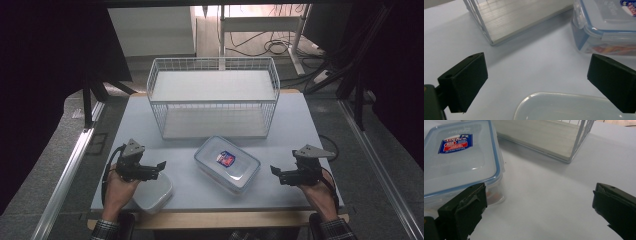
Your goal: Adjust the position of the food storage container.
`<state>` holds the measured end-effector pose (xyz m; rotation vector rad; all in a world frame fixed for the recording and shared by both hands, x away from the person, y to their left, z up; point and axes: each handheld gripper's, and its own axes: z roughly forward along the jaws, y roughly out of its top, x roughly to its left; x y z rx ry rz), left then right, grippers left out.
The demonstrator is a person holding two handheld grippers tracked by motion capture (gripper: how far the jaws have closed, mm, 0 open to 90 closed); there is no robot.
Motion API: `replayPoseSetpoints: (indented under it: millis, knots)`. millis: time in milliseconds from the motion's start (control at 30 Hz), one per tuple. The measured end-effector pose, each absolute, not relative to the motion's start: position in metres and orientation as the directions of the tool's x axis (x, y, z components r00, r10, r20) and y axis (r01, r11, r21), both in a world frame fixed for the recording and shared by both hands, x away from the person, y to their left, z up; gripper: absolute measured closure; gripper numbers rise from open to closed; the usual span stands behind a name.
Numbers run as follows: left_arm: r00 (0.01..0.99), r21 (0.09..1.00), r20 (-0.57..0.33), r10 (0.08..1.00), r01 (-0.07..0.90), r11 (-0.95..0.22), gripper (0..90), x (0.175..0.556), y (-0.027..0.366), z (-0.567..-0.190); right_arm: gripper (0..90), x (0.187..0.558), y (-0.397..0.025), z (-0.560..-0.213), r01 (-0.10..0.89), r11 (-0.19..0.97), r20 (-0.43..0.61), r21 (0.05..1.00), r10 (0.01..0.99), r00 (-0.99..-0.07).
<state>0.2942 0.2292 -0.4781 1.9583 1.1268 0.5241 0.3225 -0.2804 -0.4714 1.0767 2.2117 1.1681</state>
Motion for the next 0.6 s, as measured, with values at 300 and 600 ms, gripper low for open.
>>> replayPoseSetpoints:
  millis: [300, 600]
  knots:
    - [0.507, 0.807, -0.049, 0.861, 0.528, -0.265, 4.3, 0.289, 0.233, -0.478, 0.0, 0.321, -0.275, -0.475, 0.452, 0.380, -0.010, 0.807, 0.774, -0.633]
    - [0.504, 0.803, -0.006, 0.864, 0.518, -0.297, 5.0, 0.281, 0.230, -0.479, 7.8, 0.318, -0.271, -0.472, 0.472, 0.399, -0.014, 0.786, 0.775, -0.632]
